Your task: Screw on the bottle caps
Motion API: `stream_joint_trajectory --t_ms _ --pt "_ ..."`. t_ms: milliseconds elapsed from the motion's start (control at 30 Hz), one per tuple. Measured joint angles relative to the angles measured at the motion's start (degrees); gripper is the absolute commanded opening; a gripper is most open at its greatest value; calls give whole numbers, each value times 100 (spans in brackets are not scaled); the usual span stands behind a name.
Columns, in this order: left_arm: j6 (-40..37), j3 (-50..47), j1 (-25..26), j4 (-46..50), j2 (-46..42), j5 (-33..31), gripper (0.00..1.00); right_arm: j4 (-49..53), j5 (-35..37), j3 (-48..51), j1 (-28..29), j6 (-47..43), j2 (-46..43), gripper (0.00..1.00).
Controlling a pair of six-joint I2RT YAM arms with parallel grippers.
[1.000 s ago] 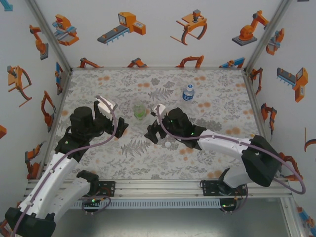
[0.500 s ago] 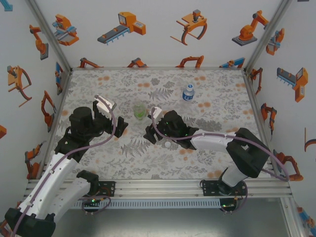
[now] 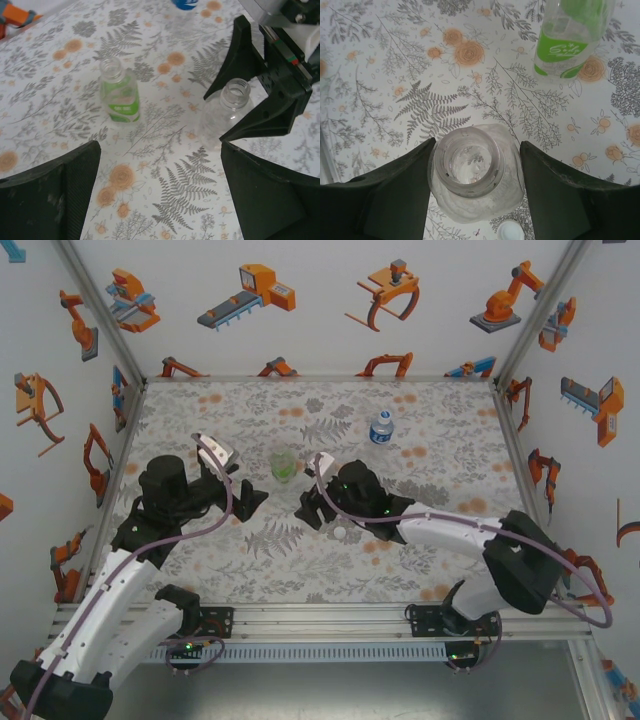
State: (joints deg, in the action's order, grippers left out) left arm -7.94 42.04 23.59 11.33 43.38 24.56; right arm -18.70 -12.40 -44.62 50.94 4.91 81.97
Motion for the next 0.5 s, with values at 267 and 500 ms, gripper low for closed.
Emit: stream_joint_trajectory --t_ms 267,500 --pt "101 -153 0 -584 269 1453 97 828 0 -503 0 354 -892 37" --pt "234 -433 20 -1351 232 2358 97 1224 -7 -669 0 846 -1563 34"
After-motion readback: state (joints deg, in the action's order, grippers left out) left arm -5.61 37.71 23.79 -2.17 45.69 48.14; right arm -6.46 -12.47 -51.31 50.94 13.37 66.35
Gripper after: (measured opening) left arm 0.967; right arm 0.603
